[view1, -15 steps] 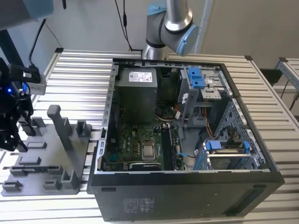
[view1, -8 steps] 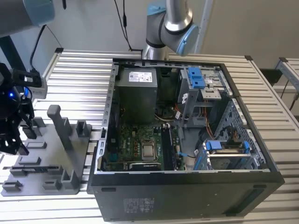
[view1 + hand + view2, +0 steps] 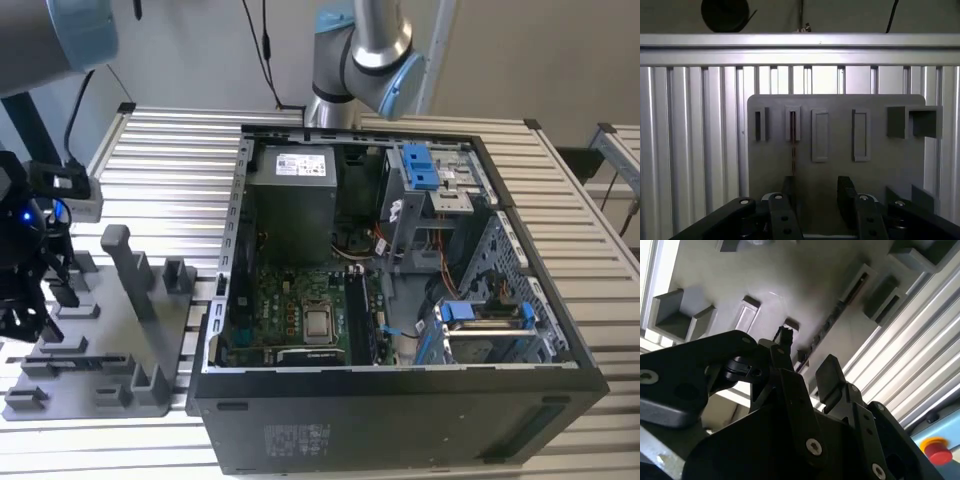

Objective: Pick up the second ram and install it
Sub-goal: 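Pick up the second ram and move it above second insertion slot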

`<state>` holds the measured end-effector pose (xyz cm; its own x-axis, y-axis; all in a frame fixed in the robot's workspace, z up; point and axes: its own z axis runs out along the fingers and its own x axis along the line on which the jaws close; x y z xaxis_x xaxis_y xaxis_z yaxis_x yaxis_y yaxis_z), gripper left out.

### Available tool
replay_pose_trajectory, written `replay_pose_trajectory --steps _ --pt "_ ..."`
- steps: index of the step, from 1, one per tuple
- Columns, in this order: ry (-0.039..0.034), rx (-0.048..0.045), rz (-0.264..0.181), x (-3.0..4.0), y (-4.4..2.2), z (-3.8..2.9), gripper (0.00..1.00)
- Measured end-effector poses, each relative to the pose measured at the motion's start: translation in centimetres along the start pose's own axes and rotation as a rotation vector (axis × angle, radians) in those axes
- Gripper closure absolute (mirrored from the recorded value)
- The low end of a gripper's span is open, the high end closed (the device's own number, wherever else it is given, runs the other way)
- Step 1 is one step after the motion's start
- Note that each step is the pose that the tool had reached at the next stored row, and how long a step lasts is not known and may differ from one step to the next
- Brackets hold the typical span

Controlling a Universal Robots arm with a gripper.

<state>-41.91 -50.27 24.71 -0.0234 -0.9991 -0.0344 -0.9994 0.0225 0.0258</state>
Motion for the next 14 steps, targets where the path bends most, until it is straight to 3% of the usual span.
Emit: replay_pose_trajectory --steps 9,14 --pt "0.0007 -0.0009 -0.023 0.58 -0.03 0.95 0.52" --pt "0.0013 -0.0008 -0.030 0.68 -0.02 1.14 0.52"
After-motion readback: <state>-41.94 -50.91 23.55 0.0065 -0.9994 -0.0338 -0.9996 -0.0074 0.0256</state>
